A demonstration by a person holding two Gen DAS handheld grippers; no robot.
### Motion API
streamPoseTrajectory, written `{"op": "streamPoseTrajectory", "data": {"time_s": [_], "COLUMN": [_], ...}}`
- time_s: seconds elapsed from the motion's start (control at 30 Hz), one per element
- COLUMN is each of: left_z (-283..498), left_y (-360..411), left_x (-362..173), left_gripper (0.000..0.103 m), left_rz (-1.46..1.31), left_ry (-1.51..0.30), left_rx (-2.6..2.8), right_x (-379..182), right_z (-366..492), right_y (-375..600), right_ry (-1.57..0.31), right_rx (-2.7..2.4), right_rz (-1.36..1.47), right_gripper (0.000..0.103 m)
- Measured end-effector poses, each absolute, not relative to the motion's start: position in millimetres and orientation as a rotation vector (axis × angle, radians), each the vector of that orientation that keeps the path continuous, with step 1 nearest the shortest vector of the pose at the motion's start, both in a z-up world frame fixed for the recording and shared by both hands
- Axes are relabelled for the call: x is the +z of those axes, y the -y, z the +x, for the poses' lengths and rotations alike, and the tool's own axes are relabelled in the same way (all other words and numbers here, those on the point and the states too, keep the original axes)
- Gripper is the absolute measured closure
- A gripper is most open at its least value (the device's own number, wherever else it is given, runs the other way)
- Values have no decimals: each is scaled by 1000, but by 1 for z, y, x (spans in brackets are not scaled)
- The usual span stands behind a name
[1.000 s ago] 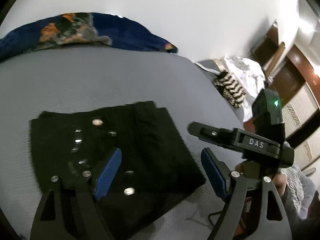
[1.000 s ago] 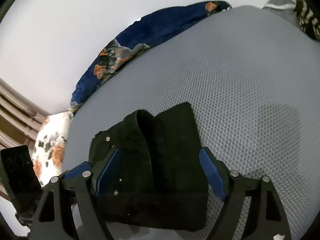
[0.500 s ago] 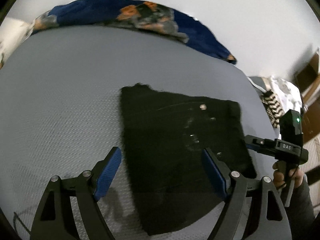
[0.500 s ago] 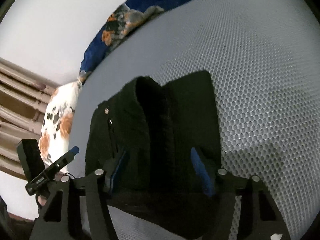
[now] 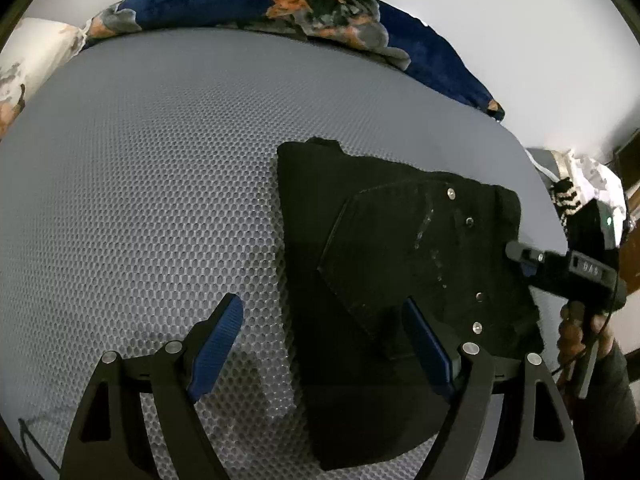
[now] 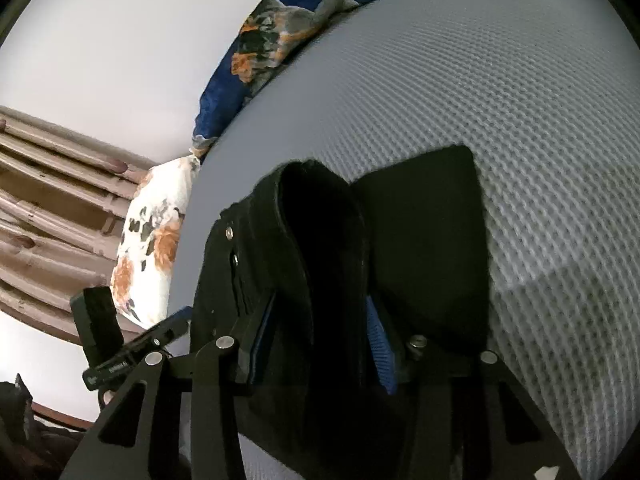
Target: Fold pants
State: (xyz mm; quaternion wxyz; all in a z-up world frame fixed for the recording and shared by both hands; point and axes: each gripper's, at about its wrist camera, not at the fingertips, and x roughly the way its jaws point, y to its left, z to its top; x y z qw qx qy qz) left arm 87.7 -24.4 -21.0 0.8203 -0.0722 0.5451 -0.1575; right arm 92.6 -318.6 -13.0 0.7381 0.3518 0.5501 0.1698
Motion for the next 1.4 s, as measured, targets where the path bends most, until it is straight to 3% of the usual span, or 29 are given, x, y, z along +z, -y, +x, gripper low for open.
{"op": "streamPoseTrajectory", "data": {"time_s": [0.27,0.5,0.6,1.2,1.4], "left_z": [88,89,87,93,102], "left_y": [30,30,29,19,28], "left_x": [-24,-26,-27,-16,-7], "left_gripper": [21,21,21,21,21], "left_rz": [-121,-108,-104,-135,-139], "left_ry": [-1165,-1154,-1150,-1105,-1091], "left_rx": [-294,-284,-277,-243,-251], "right_x": [-19,-2,12,77,66], "right_z": [111,103,101,88,73], "right_y": [306,295,287,284,320], "right_ry": [-1189,-1175,-1173,-1094,-1085], "right_rx": [410,322,277,170,75], "right_rz": [780,706,646,562,640], "right_gripper": [68,87,90,93,93]}}
